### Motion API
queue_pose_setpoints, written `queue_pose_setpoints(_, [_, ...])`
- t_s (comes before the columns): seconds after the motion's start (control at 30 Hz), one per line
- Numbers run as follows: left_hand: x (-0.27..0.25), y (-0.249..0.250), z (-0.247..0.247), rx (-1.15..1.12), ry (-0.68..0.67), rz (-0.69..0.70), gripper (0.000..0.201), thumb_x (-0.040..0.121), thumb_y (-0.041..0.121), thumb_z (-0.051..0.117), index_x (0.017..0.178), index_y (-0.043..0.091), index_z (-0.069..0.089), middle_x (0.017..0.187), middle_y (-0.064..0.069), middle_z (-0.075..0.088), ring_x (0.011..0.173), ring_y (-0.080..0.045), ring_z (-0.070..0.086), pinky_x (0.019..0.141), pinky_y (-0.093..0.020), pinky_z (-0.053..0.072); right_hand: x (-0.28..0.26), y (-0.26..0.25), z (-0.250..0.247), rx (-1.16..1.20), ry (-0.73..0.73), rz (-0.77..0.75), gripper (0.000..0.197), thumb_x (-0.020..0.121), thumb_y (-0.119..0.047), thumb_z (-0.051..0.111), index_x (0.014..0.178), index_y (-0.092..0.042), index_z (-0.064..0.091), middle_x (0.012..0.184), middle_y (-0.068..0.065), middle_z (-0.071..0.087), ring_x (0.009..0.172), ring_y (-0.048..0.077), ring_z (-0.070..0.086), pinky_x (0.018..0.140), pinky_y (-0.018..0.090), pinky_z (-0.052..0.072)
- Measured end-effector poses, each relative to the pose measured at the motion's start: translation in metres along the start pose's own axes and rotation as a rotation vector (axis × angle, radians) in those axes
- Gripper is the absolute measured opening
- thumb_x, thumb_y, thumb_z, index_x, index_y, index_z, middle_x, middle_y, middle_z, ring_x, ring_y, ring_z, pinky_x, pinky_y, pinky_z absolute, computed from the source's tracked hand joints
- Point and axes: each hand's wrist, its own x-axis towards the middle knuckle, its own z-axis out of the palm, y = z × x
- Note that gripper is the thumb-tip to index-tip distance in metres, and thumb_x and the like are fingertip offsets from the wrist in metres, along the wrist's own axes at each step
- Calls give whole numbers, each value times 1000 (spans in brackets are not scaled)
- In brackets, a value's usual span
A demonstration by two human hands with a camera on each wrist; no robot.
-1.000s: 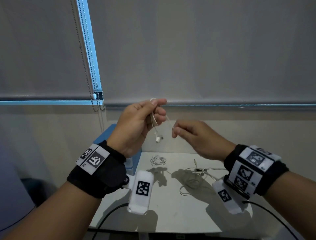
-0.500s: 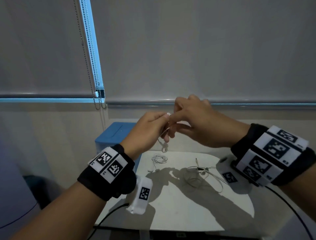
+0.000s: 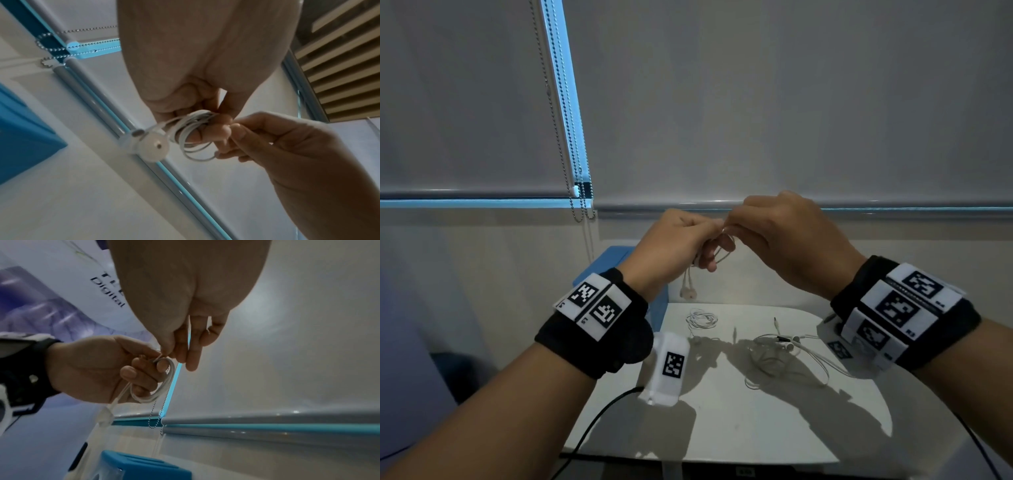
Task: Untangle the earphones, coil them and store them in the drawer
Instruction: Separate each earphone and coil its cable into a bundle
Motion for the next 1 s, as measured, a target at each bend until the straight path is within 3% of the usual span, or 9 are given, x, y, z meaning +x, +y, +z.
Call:
queue_pose_setpoints(0.1, [2, -2, 3, -114, -5, 25, 41, 107, 21, 50, 82, -3, 74, 60, -4, 46, 55, -15, 43, 56, -24, 37, -1, 1, 5, 160, 93, 86, 19, 99, -25, 59, 93, -15, 75, 78, -2, 69, 65, 21, 62, 62, 41, 50])
queue_pose_setpoints(0.2, [2, -4, 8, -233, -35, 24, 39, 105, 14, 44, 78, -1, 68, 60, -3, 40, 54, -15, 37, 54, -26, 32, -2, -2, 11, 483, 94, 282, 17, 93, -12, 65, 105, -13, 78, 86, -5, 77, 79, 9, 72, 79, 35, 58])
queue_pose_setpoints(0.3, [0, -4, 10, -362, -49, 11, 30, 101, 9, 42, 76, 2, 58, 61, -6, 39, 55, -18, 38, 58, -34, 32, -4, -5, 11, 978, -39, 495, 29, 90, -3, 70, 119, -7, 73, 102, 2, 79, 100, 15, 75, 98, 35, 56])
queue_pose_setpoints(0.37, [-1, -7, 8, -360, -39, 7, 27, 103, 6, 41, 85, -1, 60, 65, -9, 42, 56, -18, 43, 59, -31, 37, -4, -6, 12, 1109, -81, 553, 37, 88, -2, 75, 124, -3, 69, 106, 8, 78, 103, 20, 75, 101, 37, 55])
queue_pose_setpoints(0.53, [-4, -19, -1, -344, -129, -40, 30, 106, 12, 48, 96, 0, 73, 71, -6, 59, 68, -17, 61, 69, -25, 53, -7, -6, 20, 1029, -137, 560, 29, 89, 1, 74, 116, -6, 72, 102, 8, 79, 98, 23, 75, 97, 41, 57])
queue_pose_setpoints(0.63, [-5, -23, -2, -345, -108, -77, 29, 103, 13, 54, 112, -9, 70, 74, -6, 67, 71, -13, 68, 70, -21, 55, -11, -7, 24, 1036, -124, 598, 23, 90, -1, 72, 112, -9, 75, 100, 8, 79, 99, 26, 75, 98, 44, 57])
queue_pose_setpoints(0.83, [-5, -25, -7, -353, -42, -111, 20, 98, 15, 65, 104, -3, 72, 79, -8, 70, 75, -16, 68, 76, -26, 59, -13, -8, 30, 1128, -85, 704, 17, 89, 2, 71, 104, -6, 76, 97, 19, 76, 86, 21, 67, 82, 34, 53])
queue_pose_setpoints(1.0, [-7, -27, -5, -344, -27, -110, 17, 95, 5, 66, 110, -3, 68, 85, -12, 73, 77, -17, 71, 82, -32, 60, -16, -4, 35, 1204, -89, 831, 13, 89, 2, 72, 98, -7, 77, 87, 13, 71, 82, 23, 62, 79, 32, 52])
